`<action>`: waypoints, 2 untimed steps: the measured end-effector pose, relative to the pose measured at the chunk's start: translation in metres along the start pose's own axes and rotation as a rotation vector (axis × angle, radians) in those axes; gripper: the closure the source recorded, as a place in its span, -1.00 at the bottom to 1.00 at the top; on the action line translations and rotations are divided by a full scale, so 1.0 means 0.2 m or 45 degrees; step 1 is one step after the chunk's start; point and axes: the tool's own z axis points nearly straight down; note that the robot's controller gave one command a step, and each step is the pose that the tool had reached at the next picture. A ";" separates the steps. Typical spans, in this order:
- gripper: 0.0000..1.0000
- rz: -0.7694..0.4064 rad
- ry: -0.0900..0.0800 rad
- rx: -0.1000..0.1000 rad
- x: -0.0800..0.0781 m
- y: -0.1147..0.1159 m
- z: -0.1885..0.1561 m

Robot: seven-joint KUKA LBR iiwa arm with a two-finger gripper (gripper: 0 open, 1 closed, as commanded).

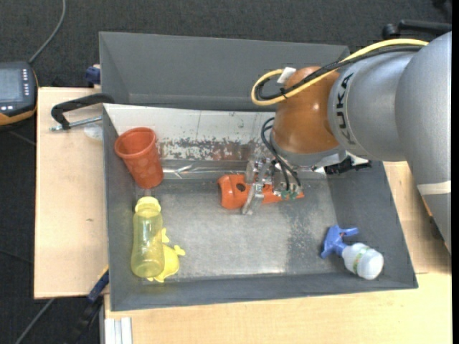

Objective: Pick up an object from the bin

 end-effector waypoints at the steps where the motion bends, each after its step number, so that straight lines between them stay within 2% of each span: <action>1: 1.00 0.000 0.001 0.000 0.00 0.00 -0.04; 2: 1.00 0.002 -0.003 0.002 0.00 0.00 -0.09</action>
Offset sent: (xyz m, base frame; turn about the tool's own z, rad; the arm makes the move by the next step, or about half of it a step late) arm 0.0000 0.0001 0.0038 0.0000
